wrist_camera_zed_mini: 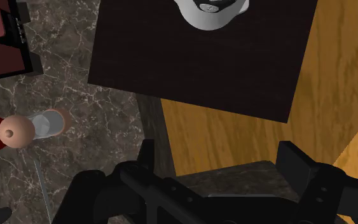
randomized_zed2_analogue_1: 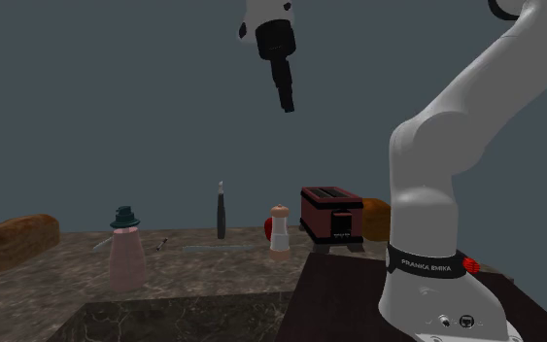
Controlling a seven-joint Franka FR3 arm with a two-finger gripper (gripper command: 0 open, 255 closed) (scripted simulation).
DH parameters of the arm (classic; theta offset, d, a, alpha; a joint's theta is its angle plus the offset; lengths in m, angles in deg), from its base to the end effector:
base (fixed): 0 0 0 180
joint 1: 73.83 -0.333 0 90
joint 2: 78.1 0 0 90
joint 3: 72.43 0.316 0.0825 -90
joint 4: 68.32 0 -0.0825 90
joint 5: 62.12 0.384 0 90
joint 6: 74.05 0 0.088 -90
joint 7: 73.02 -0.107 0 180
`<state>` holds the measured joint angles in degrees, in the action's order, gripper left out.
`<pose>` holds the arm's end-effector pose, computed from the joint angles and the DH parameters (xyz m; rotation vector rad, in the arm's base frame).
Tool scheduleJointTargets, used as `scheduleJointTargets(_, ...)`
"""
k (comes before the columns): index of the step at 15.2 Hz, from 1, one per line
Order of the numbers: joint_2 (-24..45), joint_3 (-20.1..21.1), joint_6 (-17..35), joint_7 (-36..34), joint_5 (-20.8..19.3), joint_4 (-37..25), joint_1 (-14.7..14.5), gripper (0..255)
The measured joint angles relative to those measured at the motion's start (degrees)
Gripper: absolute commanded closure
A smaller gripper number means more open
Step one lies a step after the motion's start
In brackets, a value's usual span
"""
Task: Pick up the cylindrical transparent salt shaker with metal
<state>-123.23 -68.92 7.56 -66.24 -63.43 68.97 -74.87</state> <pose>0.2872 0.0248 0.5607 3.0557 0.2672 -0.2875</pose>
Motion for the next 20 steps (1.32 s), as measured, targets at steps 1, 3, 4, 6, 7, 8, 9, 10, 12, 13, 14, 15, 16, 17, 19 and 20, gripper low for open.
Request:
scheduleJointTargets(1,0.0,0.0,0.0,0.0,0.0,0.0,0.0,0)
scheduleJointTargets(3,-0.1,-1.1,1.8,1.0,-1.0,1.4,0.5,0)
scheduleJointTargets(4,-0.2,-1.8,3.4,1.6,-1.6,2.7,0.9,0)
scheduleJointTargets(6,-0.1,-3.8,6.6,3.3,-3.3,5.0,1.8,0)
scheduleJointTargets(7,0.1,-4.6,8.1,3.9,-4.0,5.9,2.3,0)
scheduleJointTargets(8,0.4,-5.4,9.9,4.6,-4.7,7.0,2.7,0)
scheduleJointTargets(9,1.1,-6.6,12.0,5.5,-5.7,7.8,3.3,0)
scheduleJointTargets(10,1.5,-7.4,13.4,6.1,-6.3,8.4,3.7,0)
scheduleJointTargets(12,3.0,-9.7,17.9,7.7,-8.1,10.5,4.9,0)
scheduleJointTargets(13,4.0,-11.0,19.9,8.9,-9.1,11.0,5.6,0)
scheduleJointTargets(14,4.5,-12.3,21.4,10.0,-10.0,11.3,6.4,0)
scheduleJointTargets(15,5.8,-13.2,23.3,10.5,-10.6,11.5,6.7,0)
scheduleJointTargets(16,7.2,-14.1,25.6,10.9,-11.1,11.9,7.0,0)
scheduleJointTargets(17,8.7,-15.3,28.0,11.8,-11.8,12.3,7.5,0)
scheduleJointTargets(19,11.4,-17.6,32.0,13.5,-13.0,12.4,8.5,0)
scheduleJointTargets(20,12.9,-18.6,34.1,14.1,-13.4,12.6,8.8,0)
